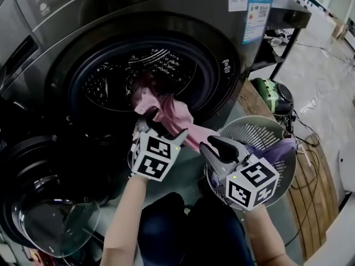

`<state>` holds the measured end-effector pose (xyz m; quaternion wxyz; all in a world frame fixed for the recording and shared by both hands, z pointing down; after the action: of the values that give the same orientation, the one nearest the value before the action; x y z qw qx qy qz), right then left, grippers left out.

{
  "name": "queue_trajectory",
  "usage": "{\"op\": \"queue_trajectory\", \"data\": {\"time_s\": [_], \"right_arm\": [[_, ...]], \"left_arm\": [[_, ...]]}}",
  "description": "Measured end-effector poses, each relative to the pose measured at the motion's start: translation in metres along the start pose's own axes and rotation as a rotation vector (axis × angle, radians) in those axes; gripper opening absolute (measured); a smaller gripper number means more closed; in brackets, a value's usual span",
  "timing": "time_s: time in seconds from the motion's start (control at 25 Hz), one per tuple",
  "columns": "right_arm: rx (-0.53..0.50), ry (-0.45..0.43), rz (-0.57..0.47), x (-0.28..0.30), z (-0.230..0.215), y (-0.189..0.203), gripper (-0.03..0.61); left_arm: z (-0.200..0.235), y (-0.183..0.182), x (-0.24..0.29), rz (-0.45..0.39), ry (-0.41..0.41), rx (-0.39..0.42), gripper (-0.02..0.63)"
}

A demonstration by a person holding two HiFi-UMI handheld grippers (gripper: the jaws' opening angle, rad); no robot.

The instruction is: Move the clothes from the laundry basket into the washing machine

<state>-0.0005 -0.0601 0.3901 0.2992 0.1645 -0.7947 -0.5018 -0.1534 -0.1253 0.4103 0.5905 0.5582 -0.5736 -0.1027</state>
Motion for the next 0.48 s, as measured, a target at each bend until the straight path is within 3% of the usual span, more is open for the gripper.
{"op": "queue_trajectory", "data": {"time_s": [0.16, 0.32, 0.4, 0.48], "right_arm": [[0.018, 0.008, 0.016, -0.007, -0.001, 0.009, 0.103], [0.031, 0.017, 0.002, -0.010, -0.002, 0.009, 0.093], [0.034, 0.018, -0.003, -0.010, -0.001, 0.009, 0.090], [0.038, 0.021, -0.008, -0.011, -0.002, 0.008, 0.084]], "left_arm": [[-0.042, 0.017, 0.012, 0.093, 0.080, 0.255, 0.431], [-0.043, 0.020, 0.031, 0.132, 0.036, 0.374, 0.408], [-0.035, 0.018, 0.037, 0.136, -0.011, 0.381, 0.329], [-0.024, 0.015, 0.036, 0.129, -0.069, 0.363, 0.168]]}}
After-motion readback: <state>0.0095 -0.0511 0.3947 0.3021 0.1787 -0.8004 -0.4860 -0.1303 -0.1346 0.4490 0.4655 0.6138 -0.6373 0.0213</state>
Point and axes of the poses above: the fingertips, and each gripper's own axes: x forward along the fingers, z to its left, y out of its underside, the point moved 6 cm from there along -x, backward along the fingers, and after that the axes turned 1 degree about z, right-handed, at the moved point
